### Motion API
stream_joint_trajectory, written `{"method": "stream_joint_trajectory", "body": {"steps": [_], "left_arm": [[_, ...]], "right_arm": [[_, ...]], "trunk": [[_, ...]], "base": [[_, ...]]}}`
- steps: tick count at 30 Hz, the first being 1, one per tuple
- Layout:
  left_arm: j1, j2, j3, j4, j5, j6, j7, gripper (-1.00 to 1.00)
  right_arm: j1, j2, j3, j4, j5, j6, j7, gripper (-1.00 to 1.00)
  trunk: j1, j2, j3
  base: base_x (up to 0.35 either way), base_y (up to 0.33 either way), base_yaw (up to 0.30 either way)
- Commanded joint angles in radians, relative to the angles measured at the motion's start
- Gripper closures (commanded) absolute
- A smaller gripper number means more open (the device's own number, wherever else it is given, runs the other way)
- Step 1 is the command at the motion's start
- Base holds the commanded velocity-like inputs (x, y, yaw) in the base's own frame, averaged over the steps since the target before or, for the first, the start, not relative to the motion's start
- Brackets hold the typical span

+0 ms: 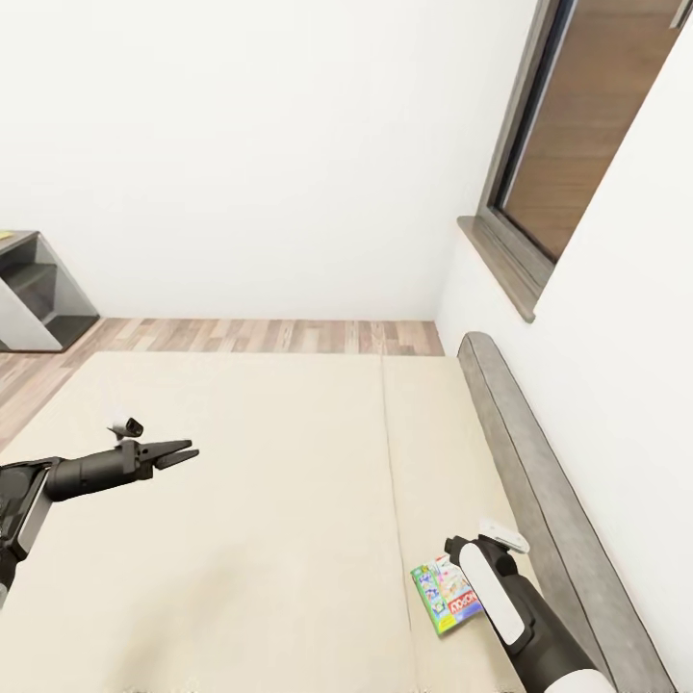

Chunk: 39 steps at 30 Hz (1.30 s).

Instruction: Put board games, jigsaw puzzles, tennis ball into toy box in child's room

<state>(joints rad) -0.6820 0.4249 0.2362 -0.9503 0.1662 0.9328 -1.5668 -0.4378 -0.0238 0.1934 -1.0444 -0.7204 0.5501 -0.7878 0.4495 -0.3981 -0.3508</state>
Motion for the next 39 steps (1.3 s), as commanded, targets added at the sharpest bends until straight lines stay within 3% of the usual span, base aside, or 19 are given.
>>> {"method": "stream_joint_trajectory", "body": {"steps": [1,39], "left_arm": [[-0.001,0.000,-0.002,0.000,-0.001,0.011,-0.004,-1.00],[-0.001,0.000,-0.009,0.001,-0.001,0.009,-0.004,-1.00]], "right_arm": [[-0.001,-0.001,0.004,-0.001,-0.007,0.004,-0.008,-1.00],[-0.001,-0.001,0.003,0.000,-0.007,-0.001,-0.008,-1.00]], "trunk": [[0.000,-0.002,-0.003],[0.000,-0.002,-0.066]], "base": [[0.000,0.000,0.000],[0.000,0.000,0.000]]}}
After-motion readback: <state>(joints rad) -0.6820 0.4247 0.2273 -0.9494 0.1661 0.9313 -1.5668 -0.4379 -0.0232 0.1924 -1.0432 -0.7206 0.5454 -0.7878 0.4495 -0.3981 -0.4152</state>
